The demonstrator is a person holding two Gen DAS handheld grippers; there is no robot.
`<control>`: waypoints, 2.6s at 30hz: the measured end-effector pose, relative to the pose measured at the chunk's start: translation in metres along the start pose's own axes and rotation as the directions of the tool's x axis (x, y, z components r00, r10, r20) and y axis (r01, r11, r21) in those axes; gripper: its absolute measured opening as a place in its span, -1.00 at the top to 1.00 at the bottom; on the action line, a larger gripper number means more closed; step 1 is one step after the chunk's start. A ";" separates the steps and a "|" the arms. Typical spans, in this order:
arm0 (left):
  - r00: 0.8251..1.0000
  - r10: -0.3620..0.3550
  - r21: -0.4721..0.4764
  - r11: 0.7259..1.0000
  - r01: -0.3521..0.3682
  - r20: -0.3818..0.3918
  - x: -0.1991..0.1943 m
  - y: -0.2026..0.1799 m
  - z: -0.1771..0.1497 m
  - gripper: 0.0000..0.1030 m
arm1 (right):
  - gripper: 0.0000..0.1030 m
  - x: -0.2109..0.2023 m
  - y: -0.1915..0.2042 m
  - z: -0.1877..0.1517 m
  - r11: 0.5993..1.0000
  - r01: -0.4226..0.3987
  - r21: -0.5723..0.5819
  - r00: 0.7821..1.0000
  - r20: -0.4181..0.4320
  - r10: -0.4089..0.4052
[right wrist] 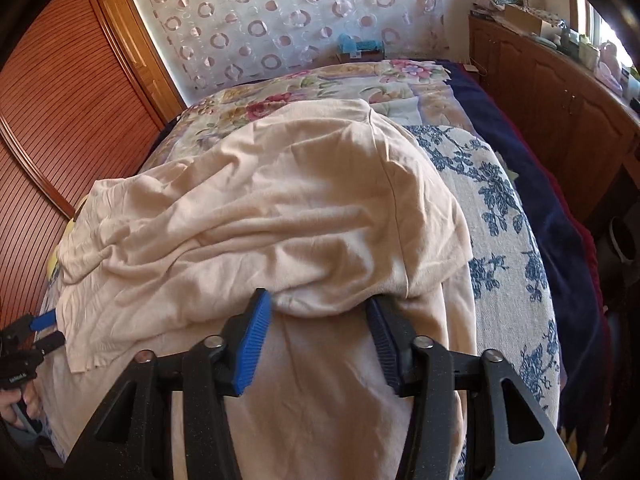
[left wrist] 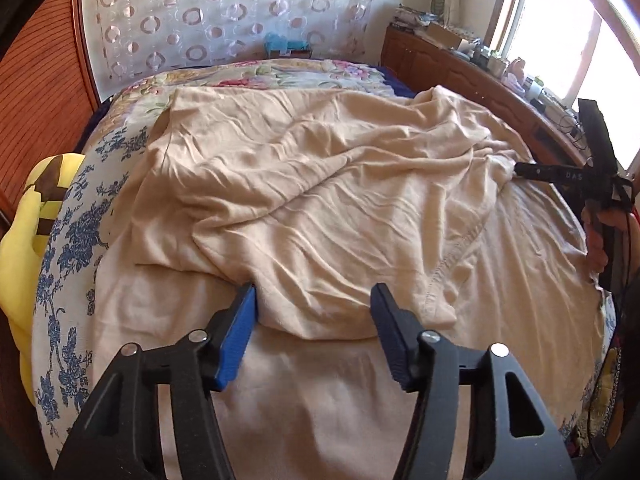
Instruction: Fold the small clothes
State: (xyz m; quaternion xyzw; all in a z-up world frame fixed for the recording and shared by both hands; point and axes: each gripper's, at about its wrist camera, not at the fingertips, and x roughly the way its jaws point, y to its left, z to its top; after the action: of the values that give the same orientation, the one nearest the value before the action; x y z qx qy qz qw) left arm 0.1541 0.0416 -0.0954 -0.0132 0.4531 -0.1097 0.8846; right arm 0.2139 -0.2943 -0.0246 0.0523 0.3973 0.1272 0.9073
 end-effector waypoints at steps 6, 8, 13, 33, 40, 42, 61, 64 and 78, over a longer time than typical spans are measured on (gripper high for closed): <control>0.999 0.036 0.019 0.999 -0.037 0.026 0.001 0.002 -0.001 0.84 | 0.97 -0.014 0.008 -0.003 0.998 -0.019 -0.060 0.997 0.073 0.023; 0.998 0.033 0.016 0.999 -0.034 0.049 -0.004 0.006 -0.001 0.91 | 0.98 -0.030 0.014 -0.006 0.995 -0.024 -0.092 0.993 0.115 0.035; 0.990 0.026 -0.013 1.000 -0.025 0.140 -0.030 0.013 0.000 0.93 | 0.98 -0.076 0.019 -0.013 0.989 -0.028 -0.144 0.977 0.205 0.058; 0.956 -0.054 -0.004 0.998 0.057 0.287 -0.138 0.018 -0.041 0.93 | 0.98 -0.188 0.012 -0.088 0.964 -0.052 -0.259 0.971 0.211 0.110; 0.963 -0.053 -0.003 0.998 0.056 0.265 -0.151 0.018 -0.069 0.93 | 0.98 -0.211 0.013 -0.104 0.955 -0.073 -0.287 0.976 0.177 0.128; 0.967 -0.051 -0.013 0.998 0.056 0.249 -0.146 0.020 -0.075 0.93 | 0.98 -0.208 0.013 -0.104 0.955 -0.077 -0.288 0.978 0.164 0.128; 0.993 -0.025 -0.002 1.000 0.026 0.114 -0.096 0.015 -0.100 0.21 | 0.37 -0.131 0.009 -0.098 0.984 -0.002 -0.178 0.997 0.079 0.016; 0.990 -0.037 -0.011 0.999 0.039 0.137 -0.101 0.015 -0.098 0.03 | 0.36 -0.137 0.017 -0.114 0.984 -0.030 -0.178 0.995 0.087 0.046; 0.997 -0.013 -0.040 0.999 0.016 0.076 -0.077 0.018 -0.105 -0.51 | 0.35 -0.106 0.046 -0.158 0.965 -0.140 -0.221 0.990 -0.016 0.140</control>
State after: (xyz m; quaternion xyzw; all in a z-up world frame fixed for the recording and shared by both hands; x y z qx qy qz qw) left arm 0.0294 0.0832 -0.0977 -0.0384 0.4214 -0.1063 0.8998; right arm 0.0200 -0.2797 -0.0472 -0.0210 0.3759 0.2346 0.8962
